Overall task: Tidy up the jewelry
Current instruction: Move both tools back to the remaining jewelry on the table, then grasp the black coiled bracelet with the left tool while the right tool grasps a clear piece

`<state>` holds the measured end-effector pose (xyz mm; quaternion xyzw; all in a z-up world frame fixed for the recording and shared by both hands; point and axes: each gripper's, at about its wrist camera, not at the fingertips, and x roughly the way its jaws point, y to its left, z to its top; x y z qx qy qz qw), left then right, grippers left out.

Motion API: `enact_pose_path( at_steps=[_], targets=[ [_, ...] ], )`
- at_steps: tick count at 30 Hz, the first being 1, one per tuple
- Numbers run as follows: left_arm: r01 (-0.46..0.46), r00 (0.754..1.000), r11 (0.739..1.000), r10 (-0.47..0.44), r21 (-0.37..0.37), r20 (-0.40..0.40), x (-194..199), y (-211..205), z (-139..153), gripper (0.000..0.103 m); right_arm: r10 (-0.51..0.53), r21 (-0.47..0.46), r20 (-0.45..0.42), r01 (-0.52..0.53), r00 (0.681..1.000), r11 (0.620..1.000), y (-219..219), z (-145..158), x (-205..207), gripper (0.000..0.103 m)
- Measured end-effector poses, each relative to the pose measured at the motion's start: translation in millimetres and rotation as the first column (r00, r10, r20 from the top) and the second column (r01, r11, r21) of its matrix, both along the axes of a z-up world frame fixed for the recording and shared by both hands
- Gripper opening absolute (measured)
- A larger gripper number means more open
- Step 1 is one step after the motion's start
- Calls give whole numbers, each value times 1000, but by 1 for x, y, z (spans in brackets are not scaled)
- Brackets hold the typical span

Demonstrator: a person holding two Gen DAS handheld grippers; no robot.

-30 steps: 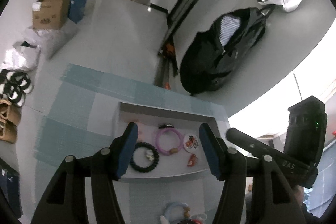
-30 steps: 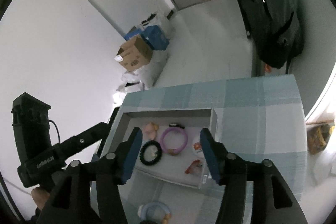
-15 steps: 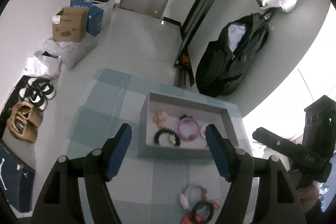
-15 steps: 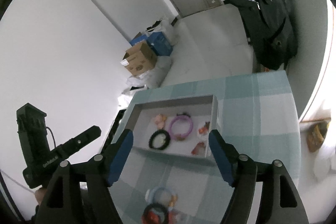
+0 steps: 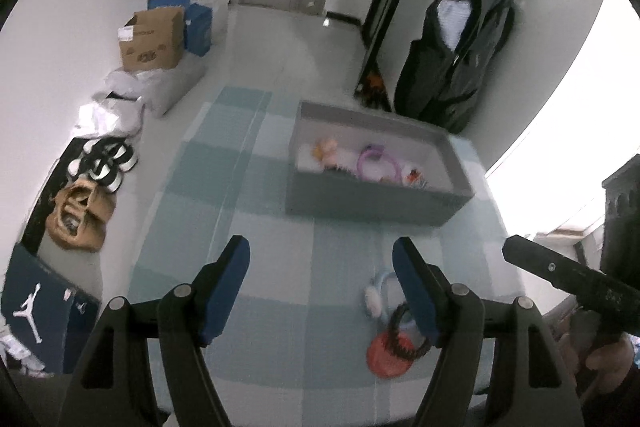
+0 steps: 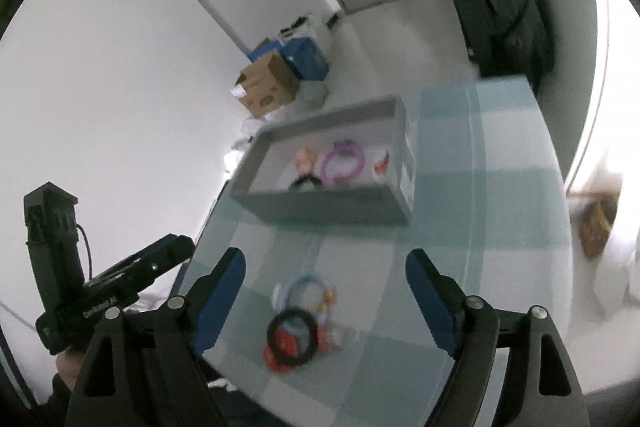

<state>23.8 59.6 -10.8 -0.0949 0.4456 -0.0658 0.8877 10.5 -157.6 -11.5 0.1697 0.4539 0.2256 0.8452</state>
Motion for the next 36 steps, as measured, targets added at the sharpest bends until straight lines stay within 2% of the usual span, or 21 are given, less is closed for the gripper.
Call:
enact_pose_path(
  at_steps=[3,12,14,17,19,26,30,36],
  targets=[
    [-16,999,999,18,50,-28,-7,-5,-8,70,14,-7,-31,-14,999,1000,3,-10,-9,83],
    [-32,998,999,33,17,-60,-17,-3,-16,70,53,-85,-99,-62,994,994,15,-34,-27,81],
    [-23,998,999,24,23,-61,-19,-6,-19,70,60,-93,-105,-70,993,993,15,-38,-29,77],
    [-3,996,1000,6,27,-85,-19,-8,-27,70,67,-110,-112,-79,991,991,18,-42,-27,65],
    [6,996,1000,-4,29,-91,-19,-9,-28,70,72,-133,-113,-87,991,987,22,-44,-25,54],
    [3,996,1000,-1,20,-90,-18,-6,-29,70,94,-180,-78,-106,993,978,32,-46,-24,47],
    [0,996,1000,2,12,-95,-16,-4,-31,70,94,-165,-90,-108,992,980,30,-48,-22,29],
    [2,996,1000,-2,6,-94,-16,-7,-30,70,98,-154,-92,-111,991,982,27,-47,-22,29]
  ],
)
